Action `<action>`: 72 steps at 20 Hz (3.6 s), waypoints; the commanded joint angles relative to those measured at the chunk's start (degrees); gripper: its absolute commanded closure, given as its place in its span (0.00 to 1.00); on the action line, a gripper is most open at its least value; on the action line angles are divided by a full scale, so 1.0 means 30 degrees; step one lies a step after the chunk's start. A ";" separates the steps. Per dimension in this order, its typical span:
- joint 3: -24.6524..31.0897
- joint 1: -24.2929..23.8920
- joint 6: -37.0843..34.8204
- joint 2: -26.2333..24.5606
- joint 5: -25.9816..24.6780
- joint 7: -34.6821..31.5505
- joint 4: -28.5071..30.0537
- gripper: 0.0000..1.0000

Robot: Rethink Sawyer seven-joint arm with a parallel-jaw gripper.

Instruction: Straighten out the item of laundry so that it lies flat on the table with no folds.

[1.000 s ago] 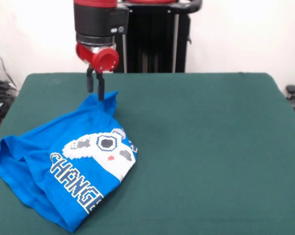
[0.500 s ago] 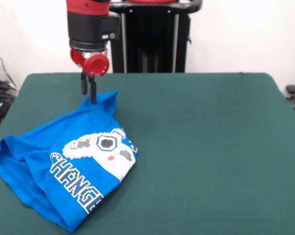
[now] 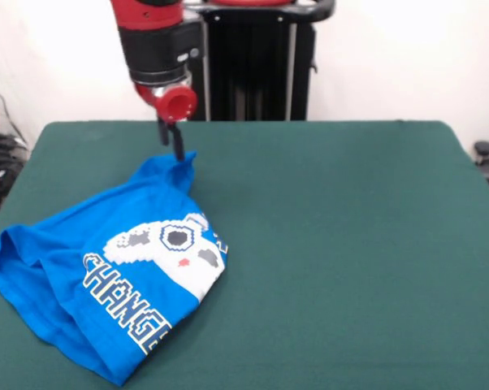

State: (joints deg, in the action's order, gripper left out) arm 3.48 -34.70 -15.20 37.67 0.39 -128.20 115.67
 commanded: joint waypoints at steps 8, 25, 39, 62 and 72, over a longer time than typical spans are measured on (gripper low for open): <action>0.2547 0.1562 -0.1592 -0.2128 -0.1458 -0.0376 0.0309 0.00; -0.9219 1.1458 0.2123 -0.5611 0.0098 -0.5834 -0.4229 0.00; -1.0187 1.1837 0.8209 -0.6518 0.2841 -0.4776 -0.4089 0.00; -0.5395 0.8011 0.1409 -0.3954 0.1695 -0.1764 -0.3375 0.00; -0.4228 0.7074 0.3022 -0.3455 0.0705 -0.1466 -0.2932 0.00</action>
State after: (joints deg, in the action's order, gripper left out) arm -18.78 -13.82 -5.72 28.00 4.13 -128.96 107.45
